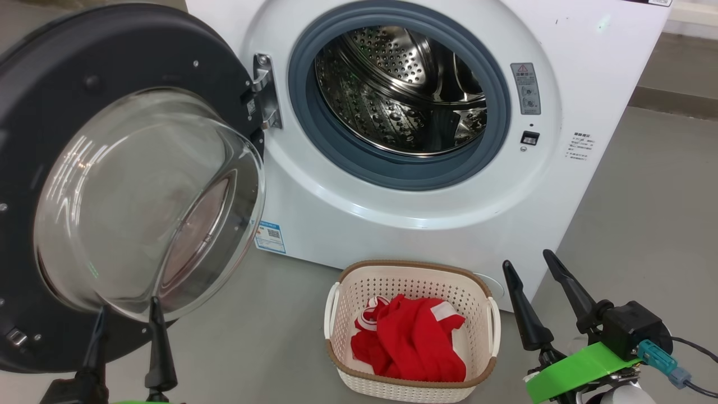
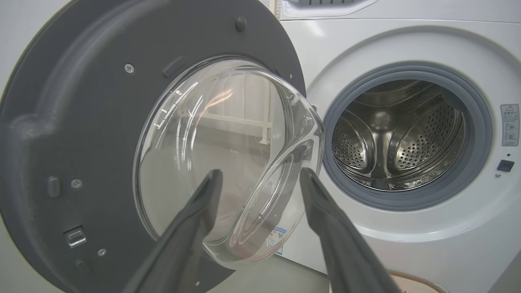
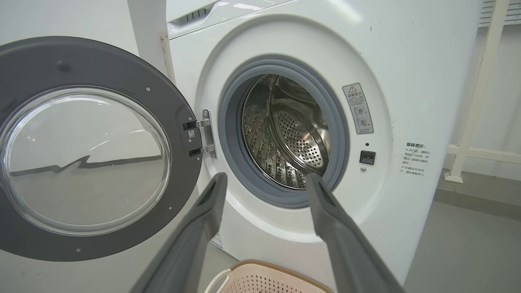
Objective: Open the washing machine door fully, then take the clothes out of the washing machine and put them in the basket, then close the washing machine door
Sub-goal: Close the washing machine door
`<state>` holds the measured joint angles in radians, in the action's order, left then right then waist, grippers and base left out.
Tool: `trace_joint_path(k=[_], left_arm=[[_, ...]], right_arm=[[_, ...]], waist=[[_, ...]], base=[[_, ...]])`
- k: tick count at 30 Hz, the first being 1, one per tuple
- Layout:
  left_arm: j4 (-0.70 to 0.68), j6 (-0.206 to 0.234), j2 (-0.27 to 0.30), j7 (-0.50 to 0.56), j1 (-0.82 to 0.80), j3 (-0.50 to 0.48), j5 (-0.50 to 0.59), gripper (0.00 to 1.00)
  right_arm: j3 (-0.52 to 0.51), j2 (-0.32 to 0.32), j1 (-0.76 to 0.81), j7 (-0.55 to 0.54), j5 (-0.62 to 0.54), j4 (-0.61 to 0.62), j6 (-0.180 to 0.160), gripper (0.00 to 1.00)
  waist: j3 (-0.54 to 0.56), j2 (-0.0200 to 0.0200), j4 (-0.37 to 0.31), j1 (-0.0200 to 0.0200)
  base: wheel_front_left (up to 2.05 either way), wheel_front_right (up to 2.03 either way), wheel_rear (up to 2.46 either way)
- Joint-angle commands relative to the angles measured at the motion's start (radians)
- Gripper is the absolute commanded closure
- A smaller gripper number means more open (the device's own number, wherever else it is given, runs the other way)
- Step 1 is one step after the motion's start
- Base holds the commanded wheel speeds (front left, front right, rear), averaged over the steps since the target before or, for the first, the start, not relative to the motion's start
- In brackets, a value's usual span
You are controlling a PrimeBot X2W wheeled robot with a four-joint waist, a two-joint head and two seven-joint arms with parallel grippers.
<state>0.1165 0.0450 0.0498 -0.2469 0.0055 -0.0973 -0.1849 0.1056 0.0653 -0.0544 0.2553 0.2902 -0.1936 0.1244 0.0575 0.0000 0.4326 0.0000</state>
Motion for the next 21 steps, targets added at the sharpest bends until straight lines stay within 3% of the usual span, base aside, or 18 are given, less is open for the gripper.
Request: trace_joint_path(k=[1, 3, 4, 8, 14, 21], left_arm=[[-0.03, 0.01, 0.019, -0.003, -0.015, -0.029, 0.002, 0.0], [-0.031, 0.012, 0.022, -0.002, -0.017, -0.026, 0.005, 0.81], [-0.034, 0.015, 0.023, -0.002, -0.018, -0.026, 0.008, 1.0], [-0.075, 0.039, 0.033, -0.006, -0.038, -0.032, 0.027, 1.0], [-0.188, 0.09, 0.106, -0.005, -0.147, -0.075, 0.083, 1.0], [-0.203, 0.128, 0.198, 0.066, -0.295, -0.162, 0.078, 1.0]], right_arm=[[0.019, 0.013, -0.022, 0.006, 0.001, 0.024, 0.006, 0.0], [0.018, 0.014, -0.023, 0.006, 0.001, 0.022, 0.006, 0.0], [0.018, 0.014, -0.023, 0.006, 0.001, 0.022, 0.006, 0.0], [0.016, 0.014, -0.02, 0.006, 0.001, 0.022, 0.006, 0.0], [0.02, 0.019, -0.02, 0.006, 0.0, 0.02, 0.006, 0.0], [0.019, 0.022, -0.021, 0.006, -0.003, 0.017, 0.006, 0.0]], waist=[[-0.001, 0.0, -0.003, 0.0], [-0.001, 0.0, -0.006, 0.0], [-0.001, 0.0, -0.007, 0.0], [0.001, 0.0, -0.01, 0.0], [-0.001, 0.0, -0.019, 0.0], [-0.004, 0.0, -0.042, 0.0]], base=[[0.0, 0.0, 0.0], [0.0, 0.0, 0.0], [0.0, 0.0, 0.0], [0.0, 0.0, 0.0], [0.0, 0.0, 0.0], [0.0, 0.0, 0.0]])
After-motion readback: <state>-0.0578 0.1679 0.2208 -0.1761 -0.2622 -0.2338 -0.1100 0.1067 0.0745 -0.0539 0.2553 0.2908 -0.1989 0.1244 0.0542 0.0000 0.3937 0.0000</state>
